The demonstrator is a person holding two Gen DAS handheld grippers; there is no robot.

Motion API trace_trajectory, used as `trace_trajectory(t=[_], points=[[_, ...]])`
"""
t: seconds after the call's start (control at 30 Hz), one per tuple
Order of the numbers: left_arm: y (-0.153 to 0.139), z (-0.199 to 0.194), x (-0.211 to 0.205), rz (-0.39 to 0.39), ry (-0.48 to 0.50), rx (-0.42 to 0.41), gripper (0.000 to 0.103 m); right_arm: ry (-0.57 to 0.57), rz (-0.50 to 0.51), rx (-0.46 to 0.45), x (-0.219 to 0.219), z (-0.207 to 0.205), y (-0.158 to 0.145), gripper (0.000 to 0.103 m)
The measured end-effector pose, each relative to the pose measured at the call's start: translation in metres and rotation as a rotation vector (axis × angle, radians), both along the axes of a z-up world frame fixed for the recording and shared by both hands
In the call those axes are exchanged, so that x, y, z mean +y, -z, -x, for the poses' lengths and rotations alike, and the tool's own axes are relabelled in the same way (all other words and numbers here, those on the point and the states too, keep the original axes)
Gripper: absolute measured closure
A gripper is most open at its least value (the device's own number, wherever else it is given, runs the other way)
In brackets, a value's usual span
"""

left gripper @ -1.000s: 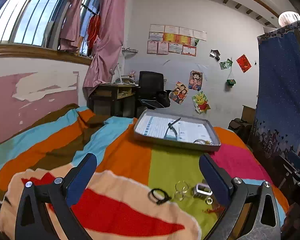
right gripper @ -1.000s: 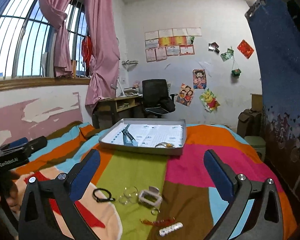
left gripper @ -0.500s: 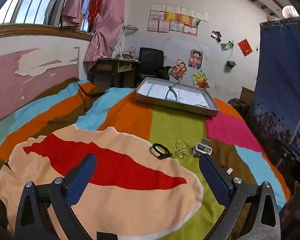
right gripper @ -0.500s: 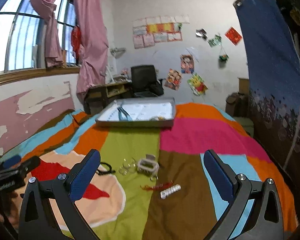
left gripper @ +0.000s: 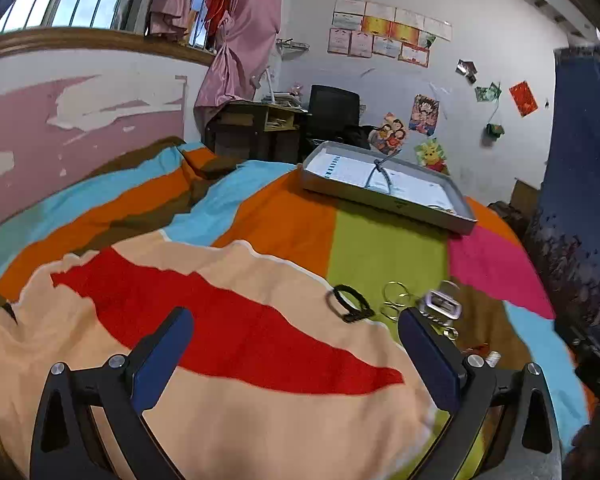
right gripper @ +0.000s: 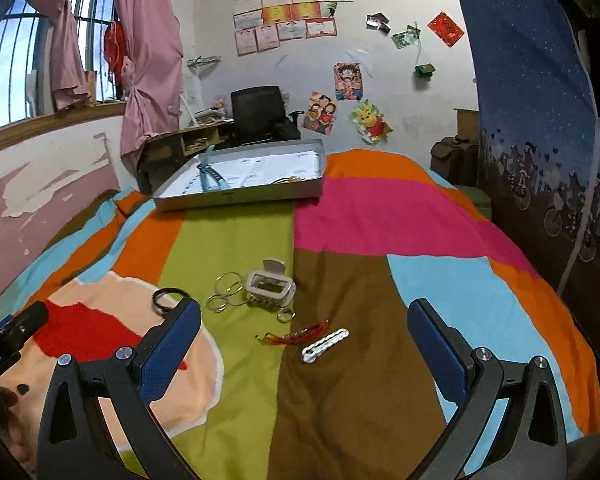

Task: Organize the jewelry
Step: 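Move both open tools back toward the remaining jewelry, then grasp the white segmented bracelet with the right tool while the left tool grasps the black hair tie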

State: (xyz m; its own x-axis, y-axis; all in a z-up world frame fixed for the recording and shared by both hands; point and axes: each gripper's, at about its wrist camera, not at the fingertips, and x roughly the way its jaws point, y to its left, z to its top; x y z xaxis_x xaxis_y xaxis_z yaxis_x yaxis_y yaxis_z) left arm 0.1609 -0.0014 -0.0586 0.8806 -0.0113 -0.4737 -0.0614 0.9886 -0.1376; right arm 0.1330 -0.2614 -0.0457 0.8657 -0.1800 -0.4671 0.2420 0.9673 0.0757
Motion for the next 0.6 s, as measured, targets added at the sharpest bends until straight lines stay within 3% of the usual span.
trace_trajectory(t=[0.17,0.37,0.6], points=[[0.006,-0.031,-0.013,-0.069,0.002,-0.001,0.0,0.084,0.05,-0.025,0.005,-0.009,0.008,0.001],[0.022,-0.079,-0.018,-0.1,0.113,0.001,0.0,0.221,0.063,0.018,-0.002,-0.025,0.029,0.001],[0.055,-0.112,-0.025,-0.088,0.213,0.095,0.0,0.237,0.021,0.088,-0.006,-0.047,0.059,0.002]])
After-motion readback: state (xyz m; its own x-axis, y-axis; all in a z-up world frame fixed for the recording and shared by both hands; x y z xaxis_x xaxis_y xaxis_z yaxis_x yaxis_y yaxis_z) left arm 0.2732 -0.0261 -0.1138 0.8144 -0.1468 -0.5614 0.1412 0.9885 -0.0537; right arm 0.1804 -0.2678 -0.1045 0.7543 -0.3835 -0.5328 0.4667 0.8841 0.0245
